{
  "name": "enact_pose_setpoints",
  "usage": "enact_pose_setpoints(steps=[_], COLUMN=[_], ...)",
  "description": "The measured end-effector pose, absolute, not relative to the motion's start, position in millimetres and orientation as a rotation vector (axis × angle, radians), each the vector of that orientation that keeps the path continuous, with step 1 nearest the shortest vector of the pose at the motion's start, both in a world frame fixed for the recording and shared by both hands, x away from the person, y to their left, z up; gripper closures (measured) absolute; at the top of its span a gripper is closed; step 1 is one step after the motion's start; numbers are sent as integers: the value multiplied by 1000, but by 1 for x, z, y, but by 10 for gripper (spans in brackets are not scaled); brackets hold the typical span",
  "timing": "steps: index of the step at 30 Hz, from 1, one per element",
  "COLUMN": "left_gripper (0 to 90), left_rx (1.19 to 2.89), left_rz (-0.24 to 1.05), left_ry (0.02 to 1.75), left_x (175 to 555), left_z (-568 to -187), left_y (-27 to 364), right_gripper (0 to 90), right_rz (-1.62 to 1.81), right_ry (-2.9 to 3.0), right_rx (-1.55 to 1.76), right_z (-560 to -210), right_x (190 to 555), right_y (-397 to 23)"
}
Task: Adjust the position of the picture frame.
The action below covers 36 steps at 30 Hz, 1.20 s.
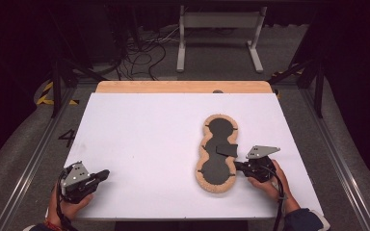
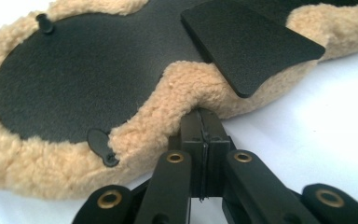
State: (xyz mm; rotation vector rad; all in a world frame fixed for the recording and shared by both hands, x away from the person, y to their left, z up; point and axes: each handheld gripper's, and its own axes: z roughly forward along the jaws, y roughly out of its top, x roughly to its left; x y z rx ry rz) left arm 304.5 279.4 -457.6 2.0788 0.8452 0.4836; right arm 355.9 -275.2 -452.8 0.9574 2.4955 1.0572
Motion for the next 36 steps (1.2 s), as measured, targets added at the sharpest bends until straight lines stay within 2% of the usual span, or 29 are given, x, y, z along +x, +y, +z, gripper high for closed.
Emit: enact_pose_setpoints(steps=[23,36], left_gripper=[890,891], left_rx=[2110,2125], left_rz=[489,467], left_ry=[825,825], left_x=[304,305], left_z=[-458,-459], left_y=[274,272], right_gripper=[900,900], right_rz=[1075,1079], right_ry=[2565,2602], right_rx=[861,797], right_z=[-452,-450], right_x=[349,343], right_y=[-248,-217])
